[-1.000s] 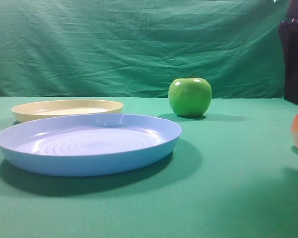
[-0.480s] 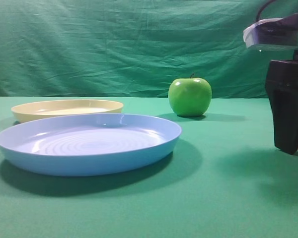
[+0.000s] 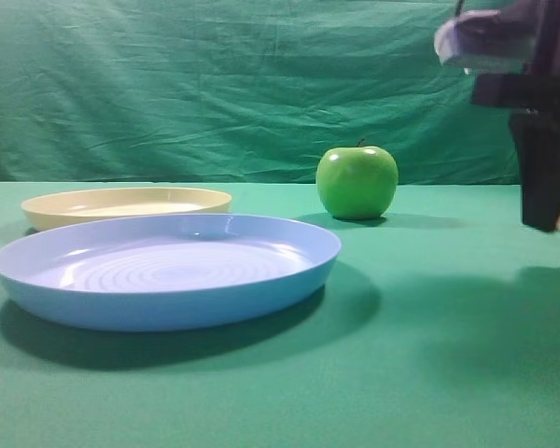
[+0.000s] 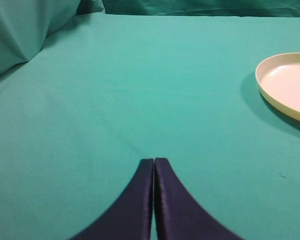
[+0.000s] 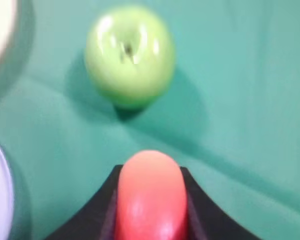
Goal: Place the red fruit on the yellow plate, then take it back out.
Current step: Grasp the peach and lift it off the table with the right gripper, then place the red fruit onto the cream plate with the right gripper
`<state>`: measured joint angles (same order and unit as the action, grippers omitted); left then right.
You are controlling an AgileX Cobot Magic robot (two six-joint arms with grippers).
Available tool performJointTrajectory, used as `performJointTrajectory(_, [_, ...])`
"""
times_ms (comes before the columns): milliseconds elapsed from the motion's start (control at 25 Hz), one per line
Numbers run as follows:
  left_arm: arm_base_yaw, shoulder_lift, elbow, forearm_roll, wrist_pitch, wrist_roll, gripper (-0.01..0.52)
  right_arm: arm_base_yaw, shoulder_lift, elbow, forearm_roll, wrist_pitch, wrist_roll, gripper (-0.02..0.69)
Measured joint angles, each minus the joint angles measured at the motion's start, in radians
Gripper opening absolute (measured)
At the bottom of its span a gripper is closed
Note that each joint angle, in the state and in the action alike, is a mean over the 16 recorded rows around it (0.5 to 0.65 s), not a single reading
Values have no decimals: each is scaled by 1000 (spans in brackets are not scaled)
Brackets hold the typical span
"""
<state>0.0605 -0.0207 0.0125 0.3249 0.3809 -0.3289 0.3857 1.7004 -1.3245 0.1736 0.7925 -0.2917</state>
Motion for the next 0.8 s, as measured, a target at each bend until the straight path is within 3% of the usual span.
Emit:
performJointTrajectory(440, [0,0,0,0,0,0,0,195,137,-203,181,-213,-265,195])
performJointTrajectory(800, [0,0,0,0,0,0,0,337,385,-314,196,-415,-367,222])
